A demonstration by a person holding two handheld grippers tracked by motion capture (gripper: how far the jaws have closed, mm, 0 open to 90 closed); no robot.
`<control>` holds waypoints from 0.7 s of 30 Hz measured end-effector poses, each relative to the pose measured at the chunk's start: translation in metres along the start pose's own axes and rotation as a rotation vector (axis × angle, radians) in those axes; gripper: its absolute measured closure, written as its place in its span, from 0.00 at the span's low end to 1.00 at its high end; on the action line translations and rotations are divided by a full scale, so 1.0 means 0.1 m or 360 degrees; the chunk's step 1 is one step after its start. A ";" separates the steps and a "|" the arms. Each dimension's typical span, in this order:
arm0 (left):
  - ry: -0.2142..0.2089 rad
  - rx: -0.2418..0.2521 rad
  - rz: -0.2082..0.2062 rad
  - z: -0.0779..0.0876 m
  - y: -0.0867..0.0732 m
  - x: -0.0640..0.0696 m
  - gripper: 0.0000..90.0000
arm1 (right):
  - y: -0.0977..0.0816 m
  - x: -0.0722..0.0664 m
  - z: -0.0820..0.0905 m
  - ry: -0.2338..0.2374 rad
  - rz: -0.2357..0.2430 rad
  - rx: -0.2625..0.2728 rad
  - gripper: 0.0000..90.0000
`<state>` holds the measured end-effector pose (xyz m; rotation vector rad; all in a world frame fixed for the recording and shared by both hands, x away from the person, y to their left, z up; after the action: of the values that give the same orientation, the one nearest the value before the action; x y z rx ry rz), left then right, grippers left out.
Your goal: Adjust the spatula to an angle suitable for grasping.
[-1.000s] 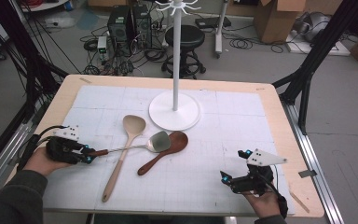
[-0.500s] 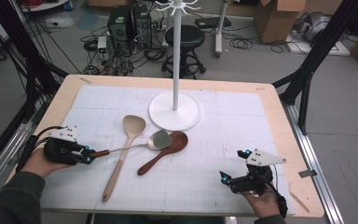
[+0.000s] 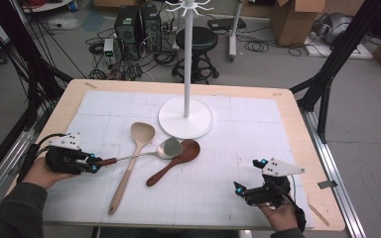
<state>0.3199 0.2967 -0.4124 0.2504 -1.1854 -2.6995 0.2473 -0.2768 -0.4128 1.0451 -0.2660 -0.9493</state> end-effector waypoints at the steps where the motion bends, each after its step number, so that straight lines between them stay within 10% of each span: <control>1: 0.0000 0.0000 0.0000 0.00 0.00 0.00 0.81 | 0.00 0.00 0.00 0.0000 0.0000 0.0000 0.01; 21: 0.0046 0.0140 -0.0090 -0.02 0.16 0.08 0.81 | 0.01 -0.01 -0.03 0.0007 0.0002 -0.0006 0.01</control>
<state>0.3140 0.2826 -0.4020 0.3391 -1.3100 -2.6851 0.2484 -0.2740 -0.4132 1.0434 -0.2610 -0.9455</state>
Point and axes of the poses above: each handheld gripper's, and its own axes: z roughly backward along the jaws, y roughly out of its top, x roughly to its right, the point moved 1 cm from there along -z, roughly forward along the jaws, and after that the axes turned 15 degrees about -z, right-handed, at the moved point
